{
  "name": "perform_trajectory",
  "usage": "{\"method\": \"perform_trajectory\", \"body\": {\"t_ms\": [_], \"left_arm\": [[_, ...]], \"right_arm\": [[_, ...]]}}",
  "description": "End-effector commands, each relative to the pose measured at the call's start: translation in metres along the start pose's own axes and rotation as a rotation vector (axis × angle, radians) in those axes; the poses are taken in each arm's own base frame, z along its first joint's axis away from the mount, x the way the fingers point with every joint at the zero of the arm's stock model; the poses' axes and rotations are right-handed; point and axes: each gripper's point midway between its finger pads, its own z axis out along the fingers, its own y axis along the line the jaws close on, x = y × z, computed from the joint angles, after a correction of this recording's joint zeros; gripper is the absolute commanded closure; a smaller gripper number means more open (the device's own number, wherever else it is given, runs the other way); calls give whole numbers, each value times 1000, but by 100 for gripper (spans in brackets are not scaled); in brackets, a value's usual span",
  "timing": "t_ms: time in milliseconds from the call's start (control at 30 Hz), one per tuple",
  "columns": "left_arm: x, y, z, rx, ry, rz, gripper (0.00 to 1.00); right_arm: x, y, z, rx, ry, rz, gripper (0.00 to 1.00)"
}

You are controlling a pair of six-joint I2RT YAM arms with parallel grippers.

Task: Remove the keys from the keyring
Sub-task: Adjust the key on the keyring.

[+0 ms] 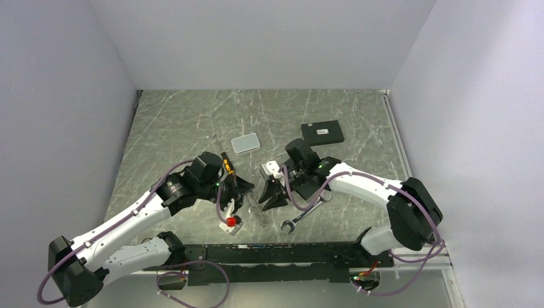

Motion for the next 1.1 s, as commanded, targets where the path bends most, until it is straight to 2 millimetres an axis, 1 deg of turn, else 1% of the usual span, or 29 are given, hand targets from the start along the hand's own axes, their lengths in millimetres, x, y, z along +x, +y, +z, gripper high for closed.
{"method": "perform_trajectory", "body": {"t_ms": [0,133,200,333,400,467,533,633,733,833,900,933,1033,1067], "left_arm": [[-4,30,-5,-70,-12,73,100],[-2,34,-3,-82,-11,70,100],[-2,34,-4,-81,-12,72,100],[-6,32,-5,-73,-21,88,100],[-8,31,-6,-73,-26,98,100],[-9,29,-6,-74,-32,110,100],[-10,29,-6,-74,-36,121,100],[-10,31,-6,-77,-36,127,100],[-12,35,-6,-83,-45,141,100],[-15,36,-7,-86,-58,157,100],[-17,35,-7,-84,-67,170,100],[-18,36,-7,-87,-71,177,100],[-19,35,-7,-87,-78,191,100],[-20,35,-7,-88,-80,191,100]], "right_arm": [[-13,15,8,-55,-62,-15,66],[-19,22,17,-96,-73,-7,64],[-23,19,14,-85,-72,-13,63],[-29,7,-9,-24,-85,-13,63],[-29,4,-21,2,-60,-42,64],[-34,3,-32,16,-56,-53,64],[-37,1,-39,28,-49,-55,65],[-40,-13,-51,75,-59,-52,64],[-37,-33,-63,143,-76,-47,63],[-36,-51,-68,188,-76,-98,56],[-37,-57,-67,173,-81,-124,49],[-37,-58,-64,157,-82,-129,43],[-35,-57,-52,113,-74,-150,35],[-33,-55,-46,97,-64,-158,30]]}}
